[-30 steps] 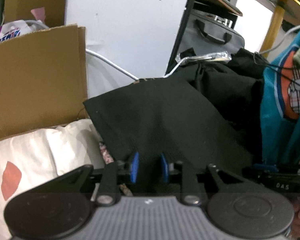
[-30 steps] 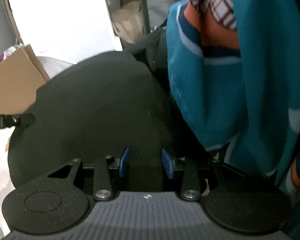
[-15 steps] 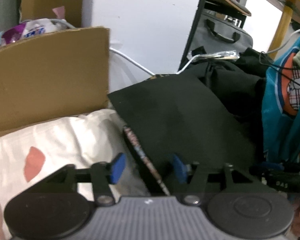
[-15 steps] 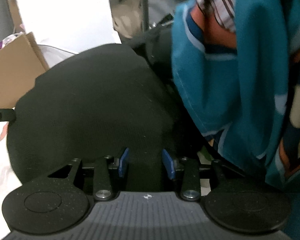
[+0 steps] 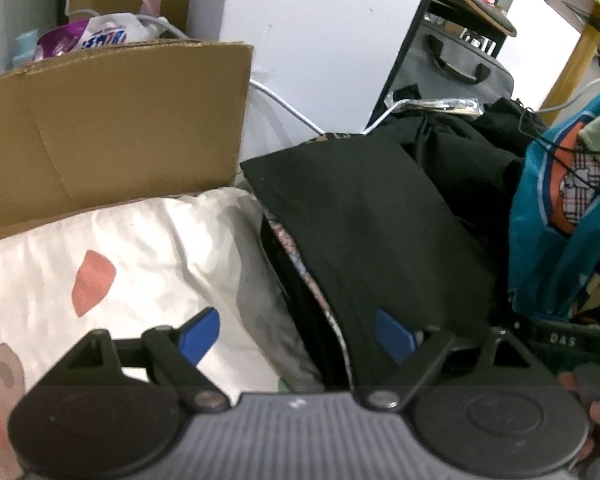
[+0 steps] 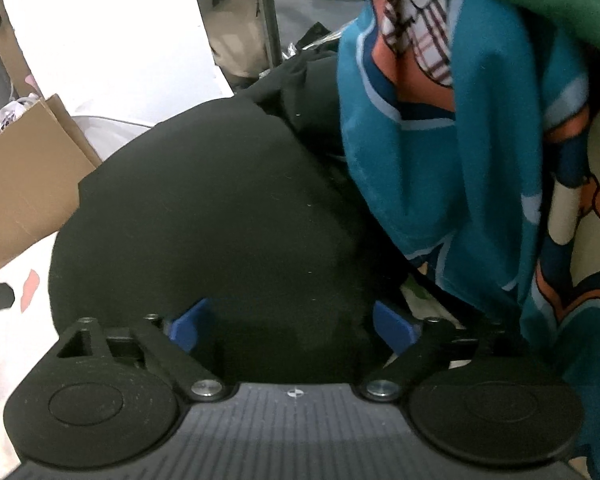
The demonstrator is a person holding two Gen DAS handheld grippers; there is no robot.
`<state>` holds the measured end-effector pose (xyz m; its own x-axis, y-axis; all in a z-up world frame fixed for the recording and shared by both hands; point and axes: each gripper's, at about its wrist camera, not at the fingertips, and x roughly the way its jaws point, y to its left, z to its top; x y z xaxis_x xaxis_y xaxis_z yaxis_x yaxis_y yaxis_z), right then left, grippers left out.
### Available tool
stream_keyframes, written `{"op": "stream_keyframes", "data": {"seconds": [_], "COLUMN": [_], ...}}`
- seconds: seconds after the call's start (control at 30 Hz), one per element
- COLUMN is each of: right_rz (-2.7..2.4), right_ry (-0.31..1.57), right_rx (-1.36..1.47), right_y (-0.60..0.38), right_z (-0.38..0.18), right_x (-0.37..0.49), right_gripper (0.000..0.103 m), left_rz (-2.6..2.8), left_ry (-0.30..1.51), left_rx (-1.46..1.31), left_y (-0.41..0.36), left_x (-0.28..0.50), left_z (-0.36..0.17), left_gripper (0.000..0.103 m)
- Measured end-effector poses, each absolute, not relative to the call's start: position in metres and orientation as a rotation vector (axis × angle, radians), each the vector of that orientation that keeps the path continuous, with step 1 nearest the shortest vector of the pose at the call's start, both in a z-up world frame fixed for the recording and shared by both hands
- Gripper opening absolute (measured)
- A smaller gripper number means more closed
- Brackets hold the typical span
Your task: Fold clothes
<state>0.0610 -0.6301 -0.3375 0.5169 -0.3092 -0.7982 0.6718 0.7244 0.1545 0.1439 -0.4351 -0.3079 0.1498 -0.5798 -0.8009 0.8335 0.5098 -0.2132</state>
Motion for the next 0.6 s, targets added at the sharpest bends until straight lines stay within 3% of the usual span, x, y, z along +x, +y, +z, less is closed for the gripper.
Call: {"op": "stream_keyframes", "data": {"seconds": [0.17, 0.6], "right_rz": [-0.578, -0.521], "right_ry": [0.864, 0.941], "right_rx": [0.536, 0.536], "right_y": [-0.623, -0.604], "right_z": [-0.319, -0.228], "right_x": [0.071, 0.072], "right_gripper": [0.098, 0.102], "left_rz": [-0.999, -0.795], "left_ry": [0.999, 1.044], "left_rx": [0.297, 0.281], "left_y": [-0.420, -0.336], "left_x": [0.157, 0.198], "left_z": [-0.282, -0.186], "left_gripper": [0.098, 0.102]}}
